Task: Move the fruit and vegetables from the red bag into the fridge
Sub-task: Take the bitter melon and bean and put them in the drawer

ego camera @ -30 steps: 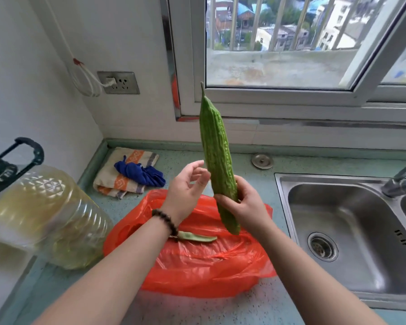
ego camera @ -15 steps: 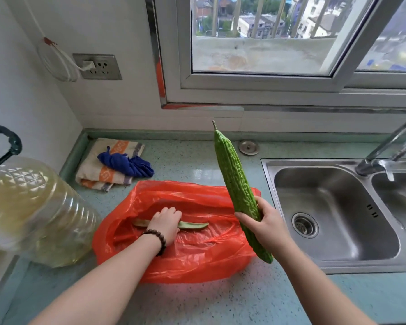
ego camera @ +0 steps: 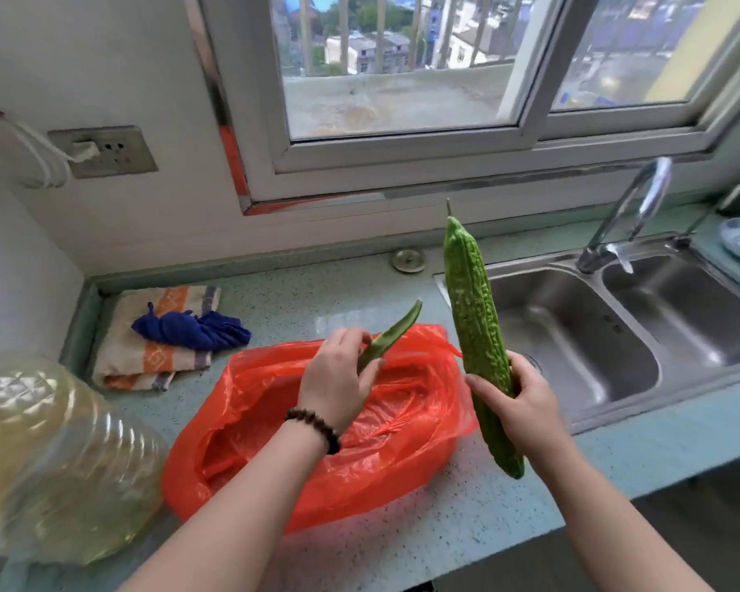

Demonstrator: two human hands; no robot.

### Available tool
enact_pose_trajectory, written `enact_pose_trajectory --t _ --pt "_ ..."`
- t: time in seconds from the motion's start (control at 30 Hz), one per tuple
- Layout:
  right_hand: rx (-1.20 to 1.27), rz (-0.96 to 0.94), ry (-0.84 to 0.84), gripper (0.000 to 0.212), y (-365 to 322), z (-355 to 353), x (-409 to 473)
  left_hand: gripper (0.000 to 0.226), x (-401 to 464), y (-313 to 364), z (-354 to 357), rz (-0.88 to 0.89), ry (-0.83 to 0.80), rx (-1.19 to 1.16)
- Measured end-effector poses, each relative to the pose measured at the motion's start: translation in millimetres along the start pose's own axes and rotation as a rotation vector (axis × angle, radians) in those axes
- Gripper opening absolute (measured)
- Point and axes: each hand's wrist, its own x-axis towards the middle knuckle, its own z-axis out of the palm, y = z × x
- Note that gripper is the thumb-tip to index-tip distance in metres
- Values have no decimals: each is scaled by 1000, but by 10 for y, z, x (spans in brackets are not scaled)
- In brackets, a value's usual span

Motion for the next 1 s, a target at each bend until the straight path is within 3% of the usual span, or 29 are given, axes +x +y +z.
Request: enact_pose_trajectory --t 0.27,0.53,0.8,1.0 --pt "96 164 414 26 255 -823 -793 21 73 1140 592 248 -179 -220" --pt "119 340 942 24 722 -1733 -2087 22 -525 2649 1398 538 -440 -300" --pt "76 543 1414 23 1169 -2598 -3976 24 -2027 4336 2071 857 -730 -428" --pt "77 616 1666 22 1444 -3200 -5448 24 -3483 5568 2375 1065 -890 -512"
